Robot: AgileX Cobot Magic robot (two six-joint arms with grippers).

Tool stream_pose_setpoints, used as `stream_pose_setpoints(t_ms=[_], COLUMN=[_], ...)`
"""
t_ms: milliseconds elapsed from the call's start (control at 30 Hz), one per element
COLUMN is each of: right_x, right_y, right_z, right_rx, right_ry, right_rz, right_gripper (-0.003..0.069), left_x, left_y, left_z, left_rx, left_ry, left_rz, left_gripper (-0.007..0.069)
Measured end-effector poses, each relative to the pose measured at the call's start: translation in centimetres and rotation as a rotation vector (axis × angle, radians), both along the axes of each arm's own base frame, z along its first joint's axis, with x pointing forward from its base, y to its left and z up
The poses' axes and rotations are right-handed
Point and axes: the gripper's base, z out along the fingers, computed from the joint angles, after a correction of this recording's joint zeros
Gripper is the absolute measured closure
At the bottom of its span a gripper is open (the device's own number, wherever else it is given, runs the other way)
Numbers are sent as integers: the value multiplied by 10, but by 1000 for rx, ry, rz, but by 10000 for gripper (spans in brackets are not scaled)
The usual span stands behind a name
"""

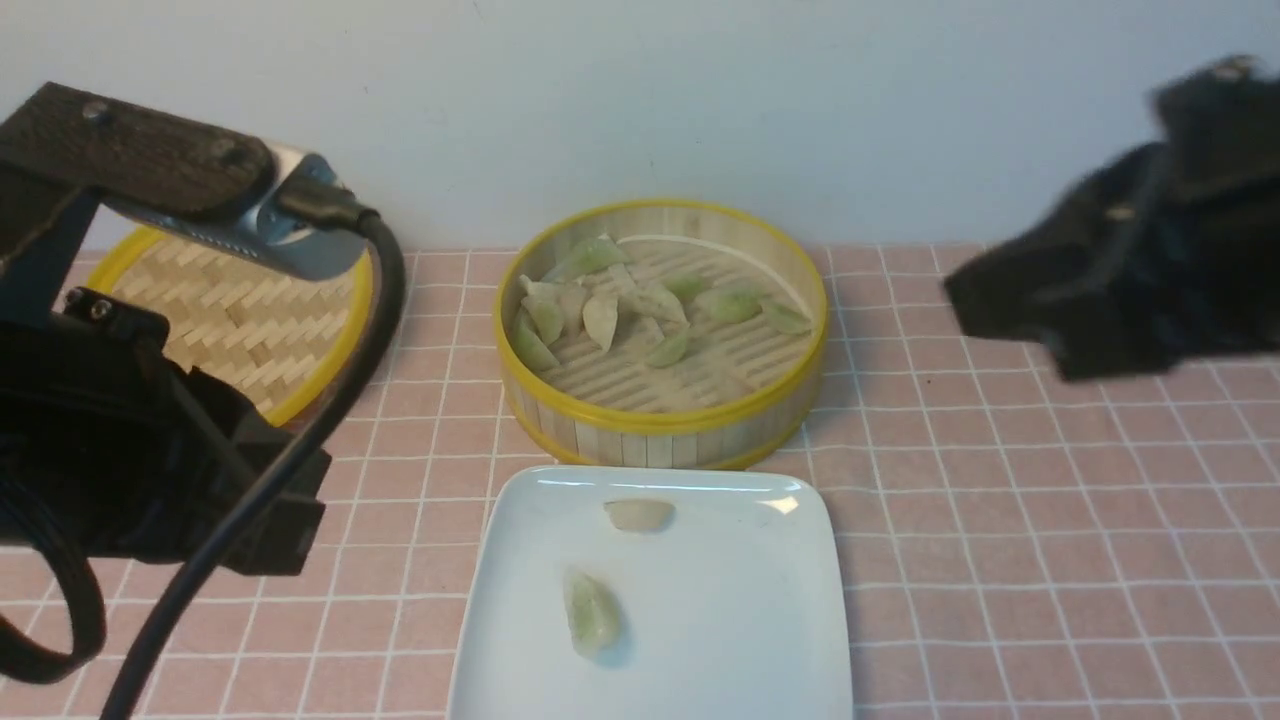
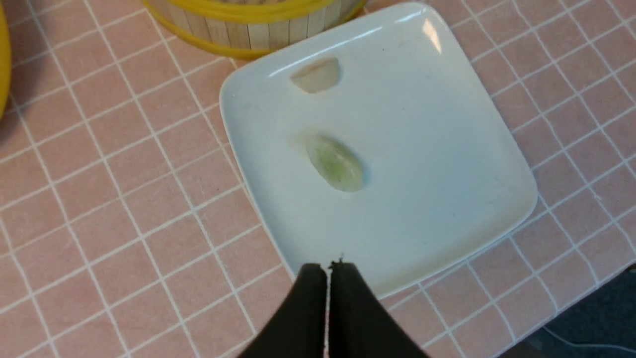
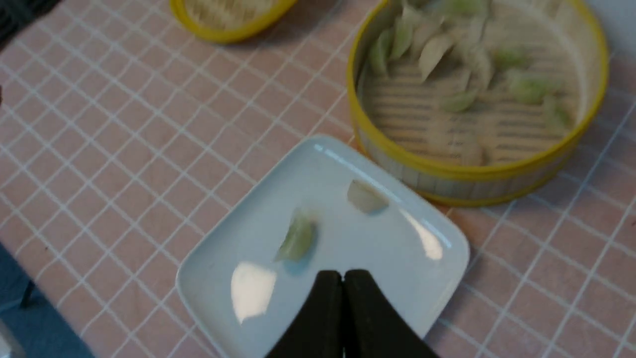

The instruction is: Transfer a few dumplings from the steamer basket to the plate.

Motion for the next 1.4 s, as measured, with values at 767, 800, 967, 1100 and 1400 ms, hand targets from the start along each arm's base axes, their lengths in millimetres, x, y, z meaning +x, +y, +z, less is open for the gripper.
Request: stream_pose_setpoints(t_ms=[767,800,967,1100,1400], right_x=[-126,-126,-126,-126,-126], right_y=[-113,-113,-113,-113,-113], right_z=[-121,-121,-121,-121,-122], right_rx=[454,454,453,452,450], right_ry=[-578,-578,-578,-578,-576], right_rz=[-241,-241,-241,-242,-242], right_gripper=[673,673,673,673,673], left_x=[-31,-41,-78,-100,-112], left_y=[20,27,50,63,70], left_z=[13,11,-6,-30,-71], left_rx=[-161,-188,-297,-360,-352], left_ry=[-329,-379,-587,-717,-708], left_rz=[10,15,33,41,38], left_gripper=[631,631,631,631,631])
